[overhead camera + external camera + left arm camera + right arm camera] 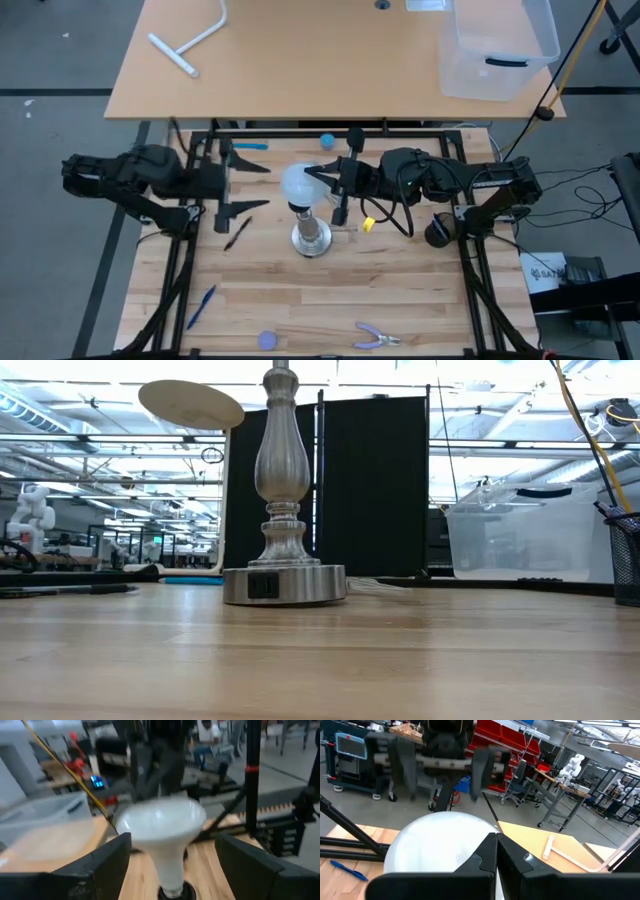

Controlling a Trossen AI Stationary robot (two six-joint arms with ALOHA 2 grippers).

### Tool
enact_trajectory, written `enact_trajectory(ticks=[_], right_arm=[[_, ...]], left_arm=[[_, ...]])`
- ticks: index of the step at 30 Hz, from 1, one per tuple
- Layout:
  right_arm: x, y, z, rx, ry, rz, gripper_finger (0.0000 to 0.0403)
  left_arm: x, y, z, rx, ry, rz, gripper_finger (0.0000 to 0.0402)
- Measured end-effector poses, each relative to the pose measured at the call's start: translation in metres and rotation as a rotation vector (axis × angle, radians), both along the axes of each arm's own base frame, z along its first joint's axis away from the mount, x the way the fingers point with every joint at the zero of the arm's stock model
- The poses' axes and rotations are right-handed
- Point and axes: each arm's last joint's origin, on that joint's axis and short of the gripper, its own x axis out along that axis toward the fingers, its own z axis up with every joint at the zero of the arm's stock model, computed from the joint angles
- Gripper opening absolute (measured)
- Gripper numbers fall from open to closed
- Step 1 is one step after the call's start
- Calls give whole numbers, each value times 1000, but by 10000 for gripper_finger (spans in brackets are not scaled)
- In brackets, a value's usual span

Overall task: Screw lightbulb
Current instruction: Insert the lightbulb into the lamp

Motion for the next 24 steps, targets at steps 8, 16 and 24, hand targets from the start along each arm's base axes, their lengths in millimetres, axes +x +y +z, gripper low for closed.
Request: enact_trajectory(ticks=[8, 16, 24], right_arm=[[0, 0, 0, 3, -2, 0, 0], [0, 0, 0, 11, -5, -1, 0], [0, 0, 0, 25, -8, -2, 0]], left_arm=[[5, 2, 7, 52, -79, 34, 209], [13, 7, 9, 72, -110, 46, 21], [25, 11, 5, 82, -104, 43, 2]])
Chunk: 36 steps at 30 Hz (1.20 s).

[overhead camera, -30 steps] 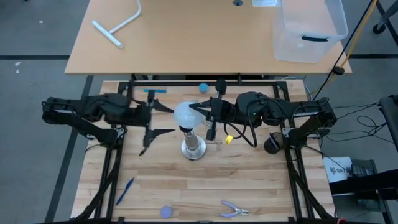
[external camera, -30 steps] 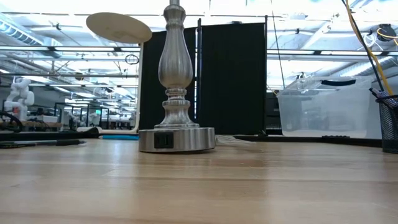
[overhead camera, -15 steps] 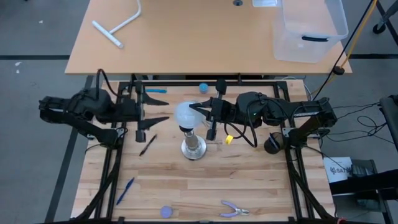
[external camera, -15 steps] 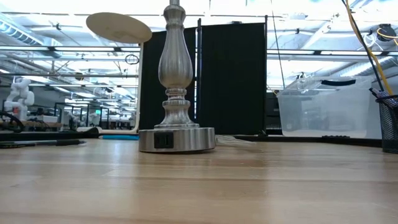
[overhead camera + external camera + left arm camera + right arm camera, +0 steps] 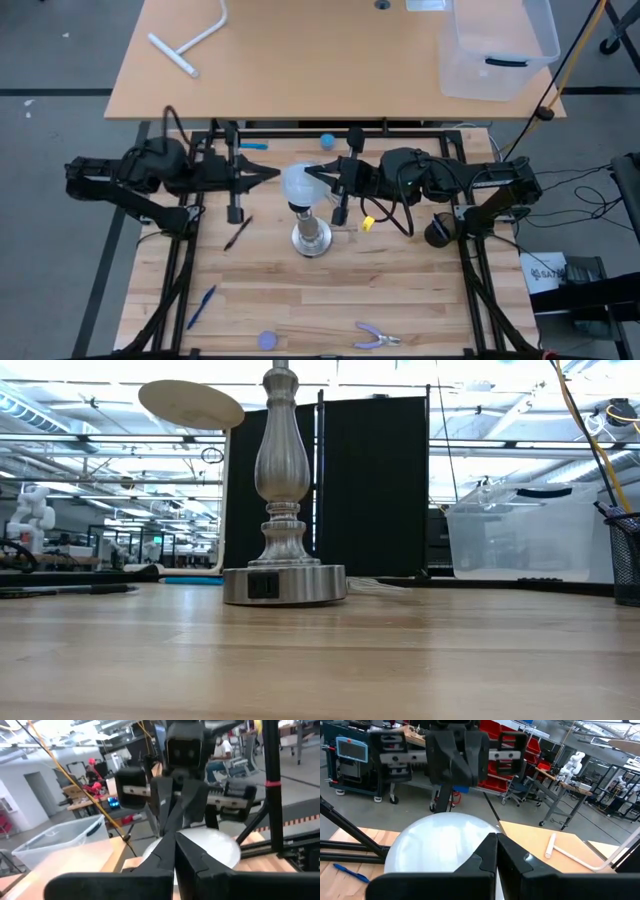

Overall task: Screw lightbulb
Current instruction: Insert the lightbulb into the lamp

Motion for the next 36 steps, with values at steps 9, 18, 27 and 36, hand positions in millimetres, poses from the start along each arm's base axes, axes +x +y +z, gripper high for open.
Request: enact_trajectory(ticks=[9, 18, 27, 36], right_arm=[[0, 0, 0, 3, 1, -3, 0], [-1, 0, 0, 3, 4, 0, 0], [0, 0, 0, 10, -3, 5, 0], [0, 1, 1, 29, -13, 5, 0]], left_arm=[[15, 6, -10, 2, 58, 14, 1], [15, 8, -10, -11, 68, 22, 1], [14, 8, -13, -31, 97, 24, 1], [14, 8, -17, -46, 133, 31, 0]])
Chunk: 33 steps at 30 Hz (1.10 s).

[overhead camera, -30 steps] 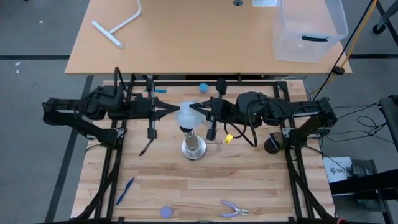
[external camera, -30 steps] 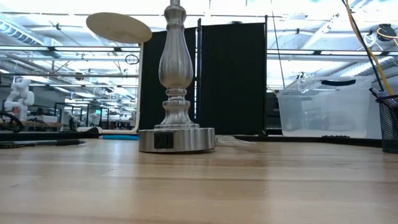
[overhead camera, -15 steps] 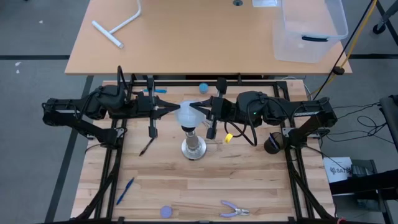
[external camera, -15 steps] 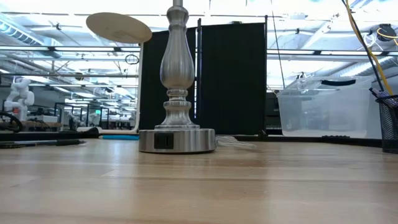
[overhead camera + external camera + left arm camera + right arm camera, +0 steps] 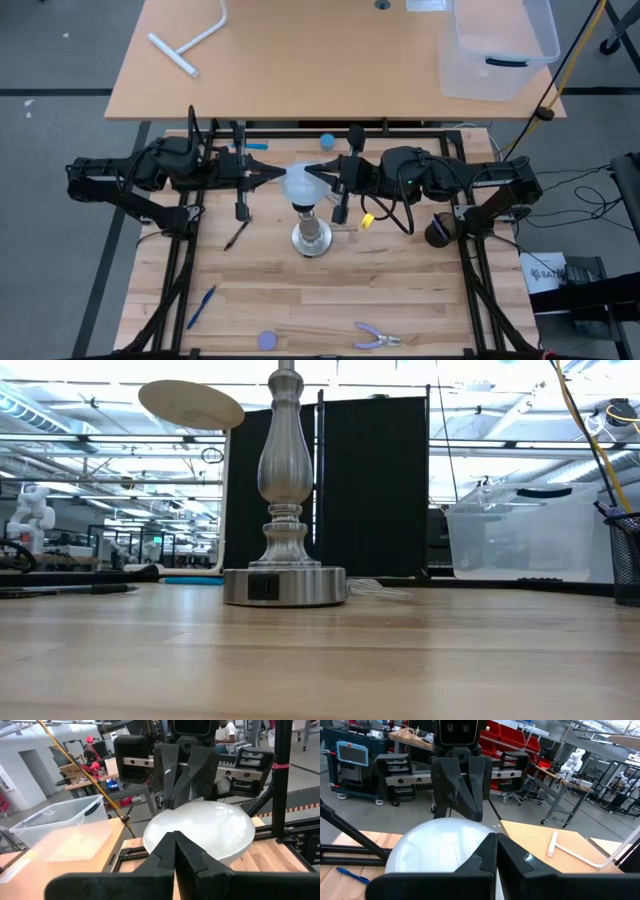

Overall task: Screw lightbulb
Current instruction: Insert the lightbulb into the lamp

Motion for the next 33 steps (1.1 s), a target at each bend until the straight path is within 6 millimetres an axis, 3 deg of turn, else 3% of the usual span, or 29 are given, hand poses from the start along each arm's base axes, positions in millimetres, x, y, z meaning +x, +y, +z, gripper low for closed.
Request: enact_trajectory(ticks=[18, 33], right_arm=[[5, 1, 1, 2, -47, 3, 0], [12, -1, 0, -16, -70, -6, 0]], left_arm=[[10, -2, -14, -18, 94, -1, 0], [-15, -7, 7, -4, -34, -18, 0]])
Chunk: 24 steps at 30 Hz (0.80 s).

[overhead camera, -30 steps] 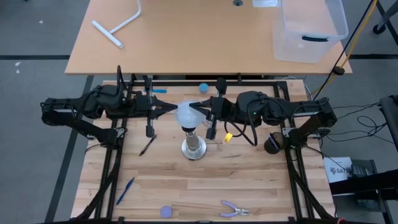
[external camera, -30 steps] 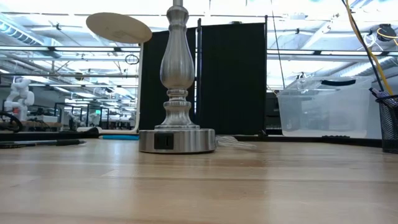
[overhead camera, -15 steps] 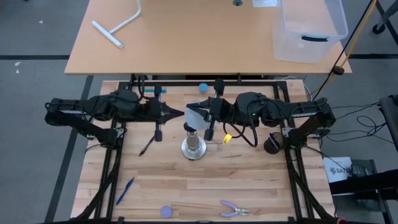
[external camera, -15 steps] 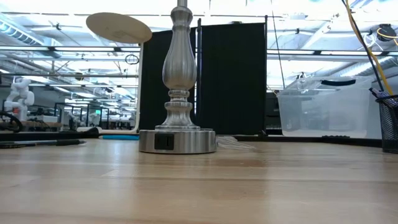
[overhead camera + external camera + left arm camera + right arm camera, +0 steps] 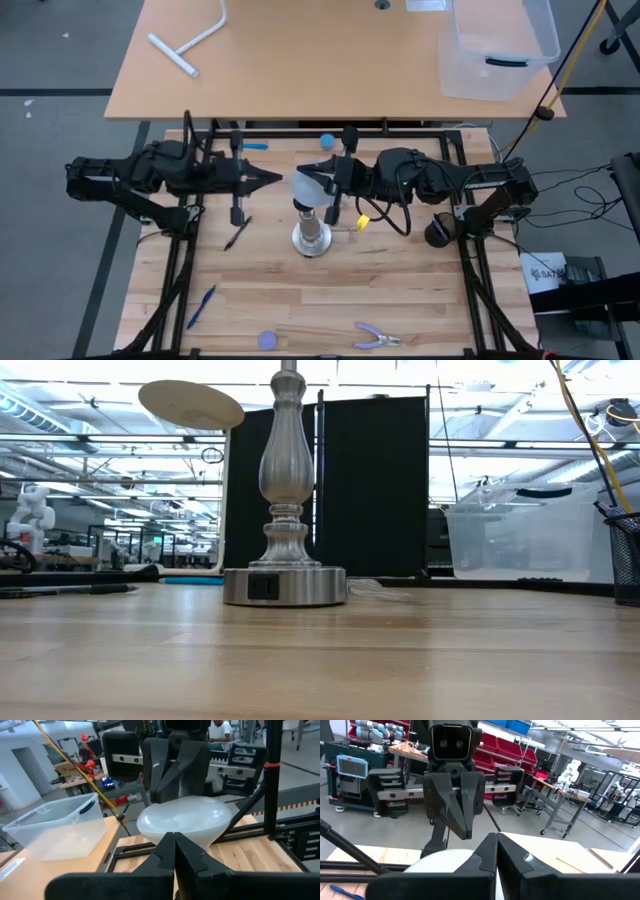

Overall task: Screw lightbulb
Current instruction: Insert the lightbulb into the lamp

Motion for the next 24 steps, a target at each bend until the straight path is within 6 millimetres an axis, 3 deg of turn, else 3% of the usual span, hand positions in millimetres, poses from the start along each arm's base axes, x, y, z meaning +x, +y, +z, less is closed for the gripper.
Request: enact_trajectory(ticks=[13, 24], right_arm=[[11, -6, -7, 1, -1, -24, 0], [12, -6, -7, -3, -2, -24, 0]], left_arm=[[-2, 0, 9, 18, -87, -5, 0], [5, -1, 5, 43, -57, -4, 0]])
